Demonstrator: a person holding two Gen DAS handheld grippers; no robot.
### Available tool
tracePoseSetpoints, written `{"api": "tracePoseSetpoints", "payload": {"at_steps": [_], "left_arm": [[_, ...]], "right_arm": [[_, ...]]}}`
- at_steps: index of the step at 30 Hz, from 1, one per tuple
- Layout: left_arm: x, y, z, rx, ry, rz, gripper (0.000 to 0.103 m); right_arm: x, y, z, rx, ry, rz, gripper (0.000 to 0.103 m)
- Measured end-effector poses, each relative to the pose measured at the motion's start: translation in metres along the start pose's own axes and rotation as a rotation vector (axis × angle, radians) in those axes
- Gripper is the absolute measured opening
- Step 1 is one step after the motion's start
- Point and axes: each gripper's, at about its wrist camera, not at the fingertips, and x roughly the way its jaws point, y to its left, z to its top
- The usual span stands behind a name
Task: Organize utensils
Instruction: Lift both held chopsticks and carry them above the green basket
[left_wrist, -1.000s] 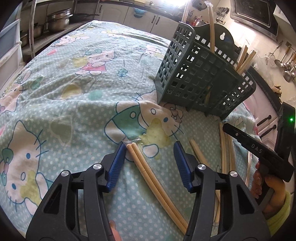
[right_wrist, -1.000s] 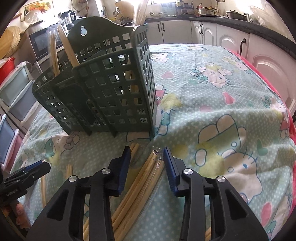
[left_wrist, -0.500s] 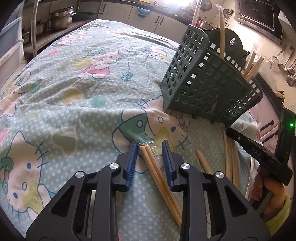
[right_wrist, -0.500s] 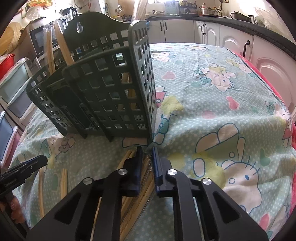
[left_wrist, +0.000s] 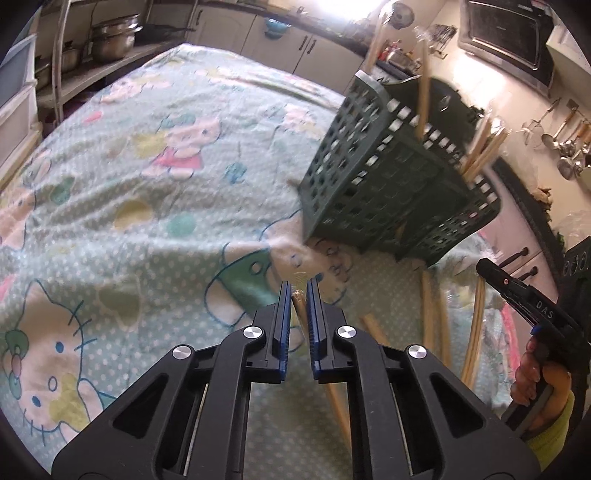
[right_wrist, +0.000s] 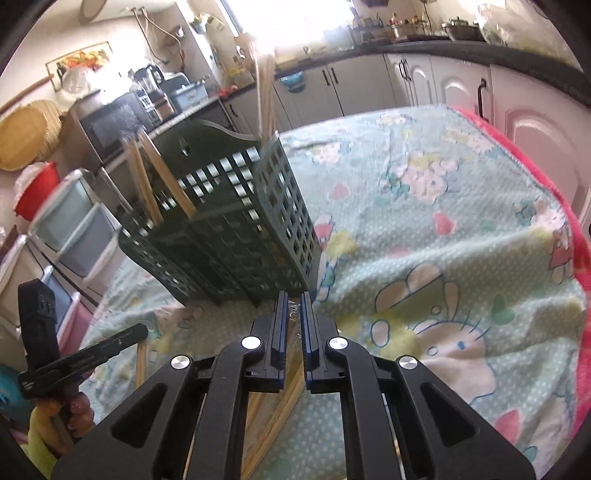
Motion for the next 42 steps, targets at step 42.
{"api": "tracePoseSetpoints", "payload": {"at_steps": [42], "left_arm": [[-0.089, -0.099, 0.071, 0.195, -0.258, -0.141, 0.003]], "right_arm": [[-0.121, 0.061, 0.039, -0.169, -0.353, 0.025, 0.005]]}}
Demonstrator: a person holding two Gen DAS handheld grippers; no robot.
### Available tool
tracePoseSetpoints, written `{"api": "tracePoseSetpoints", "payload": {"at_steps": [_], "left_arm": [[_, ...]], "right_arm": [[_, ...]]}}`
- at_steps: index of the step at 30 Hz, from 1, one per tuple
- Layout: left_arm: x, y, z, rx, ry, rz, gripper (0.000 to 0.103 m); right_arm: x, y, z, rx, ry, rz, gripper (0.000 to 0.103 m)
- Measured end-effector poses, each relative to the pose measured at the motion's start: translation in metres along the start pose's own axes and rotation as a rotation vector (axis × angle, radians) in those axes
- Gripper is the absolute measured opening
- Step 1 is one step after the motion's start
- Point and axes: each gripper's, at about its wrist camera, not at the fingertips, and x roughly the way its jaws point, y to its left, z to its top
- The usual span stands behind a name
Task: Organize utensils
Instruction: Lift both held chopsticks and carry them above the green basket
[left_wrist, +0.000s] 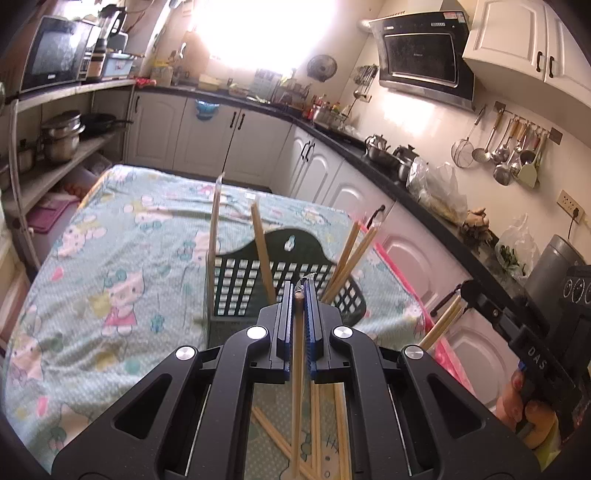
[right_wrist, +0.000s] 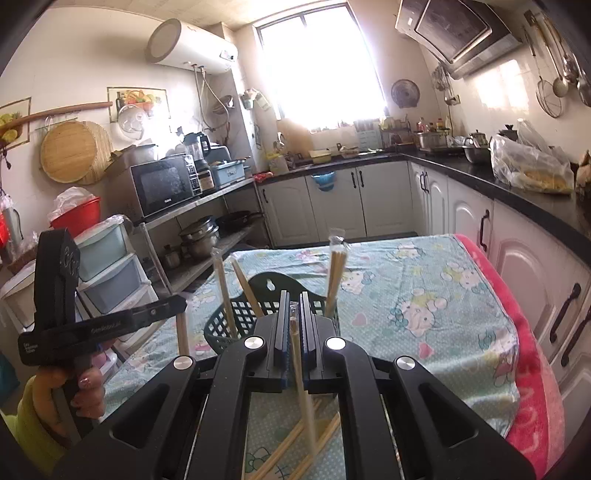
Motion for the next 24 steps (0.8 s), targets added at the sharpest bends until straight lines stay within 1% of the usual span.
{"api": "tracePoseSetpoints", "payload": {"at_steps": [6, 14, 24], "left_arm": [[-0.011, -0.009, 0.022, 0.031, -0.062, 0.007, 0.003], [-0.027, -0.017, 0.055, 0.054, -0.167, 0.024, 0.003], [-0.034, -0.022, 0.088, 0.072, -0.246, 0.047, 0.003]], "right_arm": [[-0.003, 0.009, 0.015, -0.017, -0.032, 0.023, 0.005], [-0.008, 0.031, 0.047, -0.067, -0.09, 0.063, 0.005], [-0.004, 0.048, 0.084, -0.082, -0.154, 0.1, 0.005]]}}
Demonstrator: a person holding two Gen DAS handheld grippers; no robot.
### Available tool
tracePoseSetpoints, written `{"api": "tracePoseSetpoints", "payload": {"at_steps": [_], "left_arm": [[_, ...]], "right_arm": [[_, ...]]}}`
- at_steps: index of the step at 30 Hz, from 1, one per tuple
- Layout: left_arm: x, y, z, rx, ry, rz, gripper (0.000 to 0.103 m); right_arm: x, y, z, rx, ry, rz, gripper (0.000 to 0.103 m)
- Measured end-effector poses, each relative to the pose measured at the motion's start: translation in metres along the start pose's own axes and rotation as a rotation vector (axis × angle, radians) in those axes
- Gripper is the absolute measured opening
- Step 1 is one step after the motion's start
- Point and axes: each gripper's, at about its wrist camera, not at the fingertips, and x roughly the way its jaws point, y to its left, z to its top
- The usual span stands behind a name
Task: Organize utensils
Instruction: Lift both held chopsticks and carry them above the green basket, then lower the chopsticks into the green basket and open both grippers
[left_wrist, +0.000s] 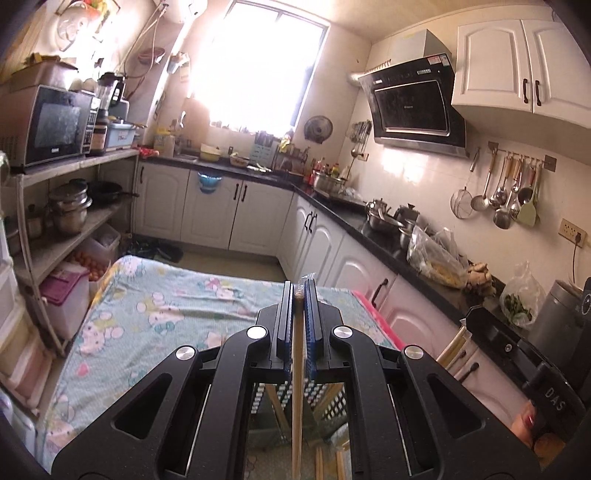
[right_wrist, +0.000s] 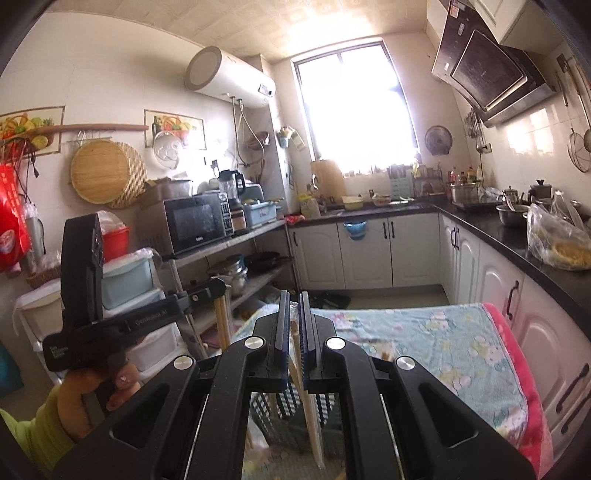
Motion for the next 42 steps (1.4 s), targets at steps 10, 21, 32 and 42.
{"api": "tracePoseSetpoints", "payload": {"at_steps": [10, 21, 32, 42], "left_arm": [[-0.003, -0.011, 0.027, 0.062, -0.117, 0.061, 0.003], [0.018, -0.012, 0.021, 0.12, -0.176, 0.132, 0.003], [0.047, 0.001, -0.005, 0.132, -0.133, 0.131, 0.003], [0.068, 0.02, -0.027, 0.114, -0.089, 0.133, 0.003]], "right_arm": [[0.018, 0.007, 0.029, 0.002, -0.037, 0.043, 0.005], [0.044, -0.004, 0.031, 0.02, -0.066, 0.035, 0.005], [0.078, -0.017, 0.005, 0.034, -0.032, 0.023, 0.005], [0.103, -0.025, -0.022, 0.033, 0.023, -0.02, 0.005]]}}
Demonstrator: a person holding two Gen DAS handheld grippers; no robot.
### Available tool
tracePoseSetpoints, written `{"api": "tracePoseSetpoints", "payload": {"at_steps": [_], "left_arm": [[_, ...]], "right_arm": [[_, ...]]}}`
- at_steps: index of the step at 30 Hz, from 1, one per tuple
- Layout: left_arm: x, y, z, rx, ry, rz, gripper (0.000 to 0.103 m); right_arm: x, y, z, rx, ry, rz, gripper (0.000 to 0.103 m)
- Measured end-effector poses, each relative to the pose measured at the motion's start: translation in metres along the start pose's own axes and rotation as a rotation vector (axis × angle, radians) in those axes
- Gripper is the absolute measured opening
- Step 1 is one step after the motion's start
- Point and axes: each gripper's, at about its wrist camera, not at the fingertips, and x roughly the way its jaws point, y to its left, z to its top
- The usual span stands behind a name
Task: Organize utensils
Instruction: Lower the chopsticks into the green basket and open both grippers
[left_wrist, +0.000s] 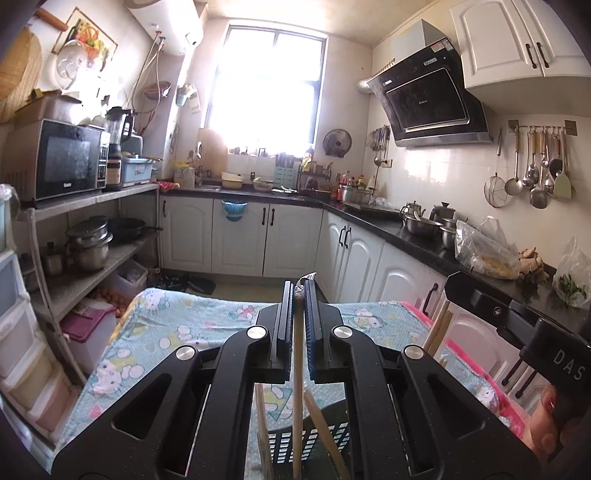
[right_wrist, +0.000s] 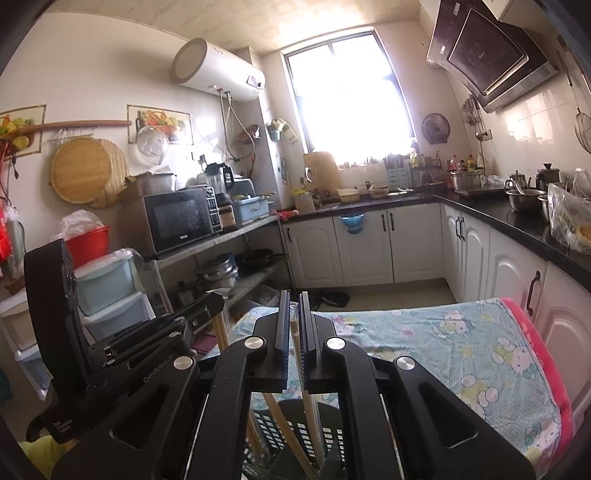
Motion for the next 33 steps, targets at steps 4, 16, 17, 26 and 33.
{"api": "tracePoseSetpoints", "payload": {"at_steps": [4, 16, 17, 26, 33], "left_arm": [[0.007, 0.003, -0.009, -0.016, 0.016, -0.005, 0.003], [0.012, 0.013, -0.027, -0.066, 0.083, -0.011, 0.003], [0.011, 0.013, -0.028, -0.067, 0.088, -0.012, 0.003], [0.003, 0.019, -0.038, -0.096, 0.119, -0.011, 0.003], [0.0, 0.022, -0.043, -0.112, 0.135, -0.011, 0.003]], "right_arm": [[0.006, -0.002, -0.008, 0.005, 0.015, -0.009, 0.005], [0.01, -0.012, -0.024, 0.024, 0.053, -0.062, 0.006], [0.009, -0.013, -0.025, 0.028, 0.057, -0.067, 0.006], [0.0, -0.03, -0.036, 0.087, 0.084, -0.1, 0.006], [-0.007, -0.035, -0.042, 0.099, 0.098, -0.115, 0.011]]}}
